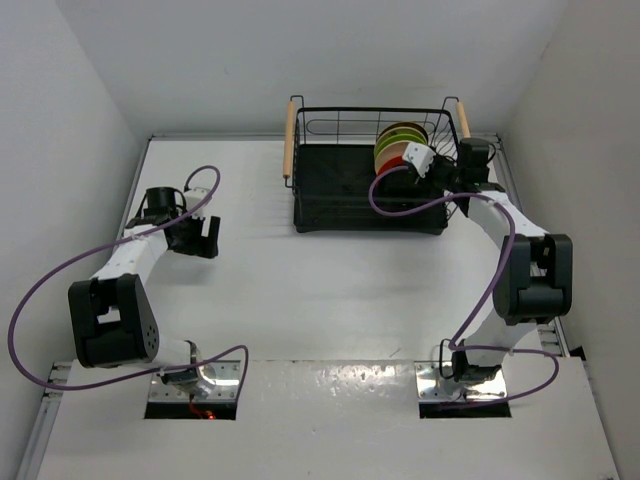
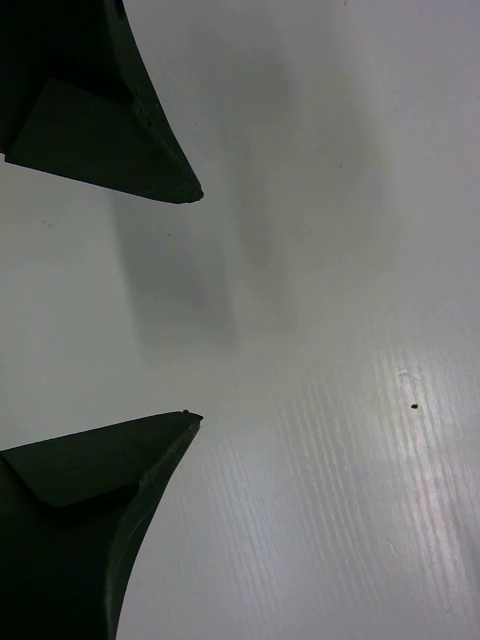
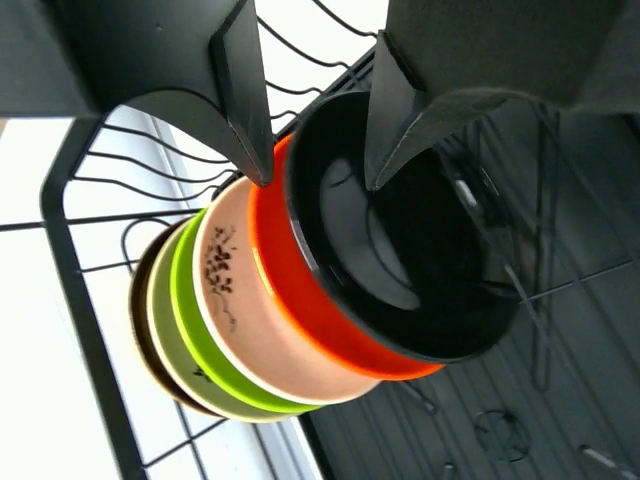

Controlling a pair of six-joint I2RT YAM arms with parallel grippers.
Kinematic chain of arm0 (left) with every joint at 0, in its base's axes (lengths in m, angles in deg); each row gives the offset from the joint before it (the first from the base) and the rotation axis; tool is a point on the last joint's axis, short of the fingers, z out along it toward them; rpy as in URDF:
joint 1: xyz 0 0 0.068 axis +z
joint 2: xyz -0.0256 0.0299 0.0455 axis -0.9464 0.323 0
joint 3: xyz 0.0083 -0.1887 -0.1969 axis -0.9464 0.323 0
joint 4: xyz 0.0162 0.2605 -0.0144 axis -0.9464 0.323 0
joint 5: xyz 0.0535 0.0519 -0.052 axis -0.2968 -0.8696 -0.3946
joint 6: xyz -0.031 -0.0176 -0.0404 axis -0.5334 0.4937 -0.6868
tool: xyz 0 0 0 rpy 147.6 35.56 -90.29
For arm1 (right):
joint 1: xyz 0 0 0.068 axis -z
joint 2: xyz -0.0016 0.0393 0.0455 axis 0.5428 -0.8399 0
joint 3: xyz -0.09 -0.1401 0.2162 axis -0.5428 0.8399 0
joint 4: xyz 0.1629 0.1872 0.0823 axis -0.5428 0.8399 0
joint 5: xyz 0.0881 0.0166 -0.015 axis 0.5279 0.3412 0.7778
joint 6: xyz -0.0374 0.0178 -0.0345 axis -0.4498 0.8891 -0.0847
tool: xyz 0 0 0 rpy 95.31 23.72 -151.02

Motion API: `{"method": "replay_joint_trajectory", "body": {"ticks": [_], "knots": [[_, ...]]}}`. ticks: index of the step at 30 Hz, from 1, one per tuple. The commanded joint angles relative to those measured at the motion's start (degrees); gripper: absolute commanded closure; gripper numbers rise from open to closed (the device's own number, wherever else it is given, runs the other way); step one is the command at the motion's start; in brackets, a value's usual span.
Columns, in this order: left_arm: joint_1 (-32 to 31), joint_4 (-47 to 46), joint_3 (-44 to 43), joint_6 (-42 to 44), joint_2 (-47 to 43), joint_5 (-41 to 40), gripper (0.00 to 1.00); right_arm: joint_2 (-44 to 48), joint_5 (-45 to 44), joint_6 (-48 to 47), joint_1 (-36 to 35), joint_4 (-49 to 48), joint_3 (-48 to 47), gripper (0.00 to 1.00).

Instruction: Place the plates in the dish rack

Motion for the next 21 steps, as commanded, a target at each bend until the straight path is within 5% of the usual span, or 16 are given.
{"method": "replay_joint_trajectory", "body": {"ticks": [1,8,12,14,17,21], "knots": [[0.1,-0.8,0.2,0.3,-1.3,0.2,0.10,1.3,-0.5,2.2,0.0,-5.0,-0.8,0.58],[0.1,-0.8,0.2,0.3,-1.3,0.2,0.10,4.2,0.9,11.8,0.1,-11.2,-1.7,0.44],[0.1,-0.8,0.2,0.3,-1.8,0.2,0.10,8.5,-2.2,25.5,0.8,-23.5,1.3,0.09],[0.1,-1.3,0.7,0.3,-1.8,0.2,0.10,11.4,-5.7,38.6,2.2,-33.3,4.2,0.01],[0.7,-1.3,0.7,0.3,-2.3,0.2,0.10,18.3,-16.9,51.8,4.2,-39.9,10.8,0.01],[0.7,-1.8,0.7,0.3,-2.3,-0.3,0.10,28.8,-36.6,63.7,7.2,-36.4,19.1,0.01]]}}
